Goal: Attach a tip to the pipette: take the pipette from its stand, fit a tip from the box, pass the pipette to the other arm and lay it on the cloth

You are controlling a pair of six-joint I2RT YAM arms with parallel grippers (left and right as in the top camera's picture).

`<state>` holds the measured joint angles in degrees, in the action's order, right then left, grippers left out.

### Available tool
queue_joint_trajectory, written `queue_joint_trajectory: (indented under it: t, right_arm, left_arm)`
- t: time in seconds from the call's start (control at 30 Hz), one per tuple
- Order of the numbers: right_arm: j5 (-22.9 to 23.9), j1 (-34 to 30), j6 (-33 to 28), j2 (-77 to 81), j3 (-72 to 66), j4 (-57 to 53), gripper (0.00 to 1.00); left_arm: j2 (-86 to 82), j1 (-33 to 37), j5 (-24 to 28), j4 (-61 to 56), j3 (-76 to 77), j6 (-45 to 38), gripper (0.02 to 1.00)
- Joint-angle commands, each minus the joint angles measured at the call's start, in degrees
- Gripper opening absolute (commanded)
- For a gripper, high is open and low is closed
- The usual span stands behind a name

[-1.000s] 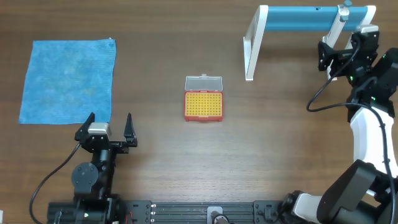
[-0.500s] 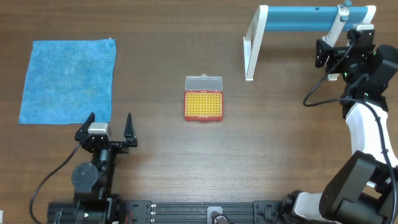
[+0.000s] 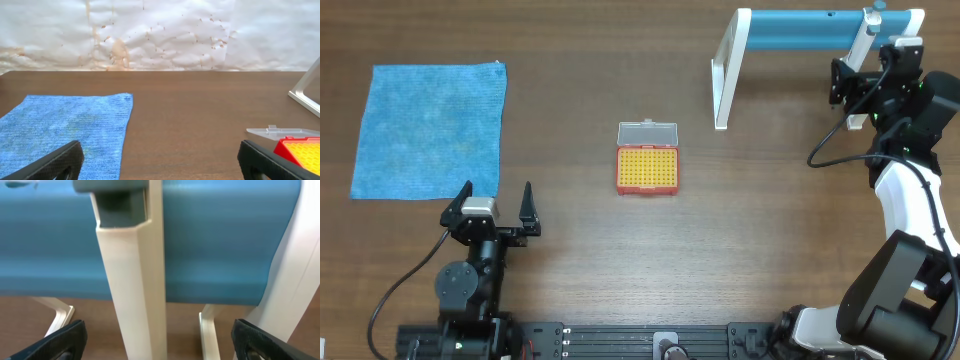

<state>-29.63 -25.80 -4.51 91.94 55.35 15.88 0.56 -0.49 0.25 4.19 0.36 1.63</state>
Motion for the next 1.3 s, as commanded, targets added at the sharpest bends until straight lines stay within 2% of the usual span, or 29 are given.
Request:
queue_joint_trajectory:
  t: [0.03,0.53,0.8,1.0,1.17,1.3]
  right_arm:
    - [0.52,0.42,1.53,0.66,0.61,0.98,0.904]
    - [0.52,1.01,1.95,0.66,0.61,0.98,0.665]
    - [0.52,1.05,1.95,0.66,0.61,0.94,0.614]
    - [0.52,1.05,1.95,0.66,0.61,0.94,0.503]
    - [0.52,1.05,1.95,0.66,0.61,0.94,0.474]
    - [0.50,1.05,1.95,0.66,0.61,0.92,0.408]
  left_arm:
    - [-0.35,0.04,0.39,0.48,-0.04,0.52,0.996]
    - [-0.35,0.04,0.39,0.48,-0.04,0.52,0.996]
    - [-0.35,0.04,0.39,0.48,-0.04,0.52,0.996]
    - [-0.35,0.04,0.39,0.48,-0.04,0.52,0.996]
    - [-0.35,0.04,0.39,0.48,-0.04,0.52,0.996]
    - [-0.35,0.04,0.39,0.48,-0.04,0.52,0.996]
